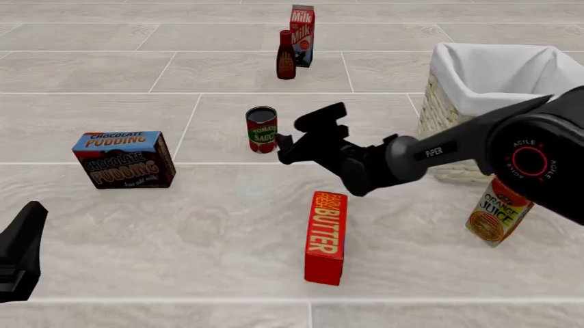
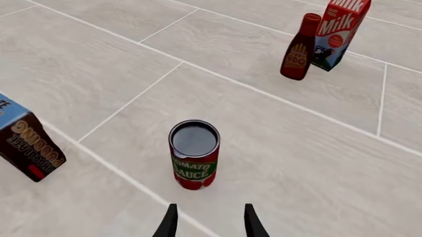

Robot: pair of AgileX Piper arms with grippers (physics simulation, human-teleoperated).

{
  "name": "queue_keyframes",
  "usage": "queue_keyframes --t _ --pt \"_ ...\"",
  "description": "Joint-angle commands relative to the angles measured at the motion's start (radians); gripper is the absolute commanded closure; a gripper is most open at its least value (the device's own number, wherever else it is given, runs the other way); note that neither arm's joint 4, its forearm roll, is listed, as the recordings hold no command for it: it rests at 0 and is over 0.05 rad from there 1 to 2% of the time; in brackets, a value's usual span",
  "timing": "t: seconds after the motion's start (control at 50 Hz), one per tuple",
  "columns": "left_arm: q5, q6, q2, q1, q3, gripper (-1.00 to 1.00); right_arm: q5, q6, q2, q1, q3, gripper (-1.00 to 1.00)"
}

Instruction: Pick the tomato sauce and place it in the basket.

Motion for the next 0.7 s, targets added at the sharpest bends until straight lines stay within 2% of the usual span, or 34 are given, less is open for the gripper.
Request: queue_keyframes --t 0.02,0.7 --pt "0.000 0.000 0.000 0.000 0.000 -1.00 0.022 -0.003 0.032 0.006 -0.050 -1.00" --pt "0.000 0.000 0.000 0.000 0.000 -1.00 0.075 -0.008 0.125 0.021 -0.181 -1.00"
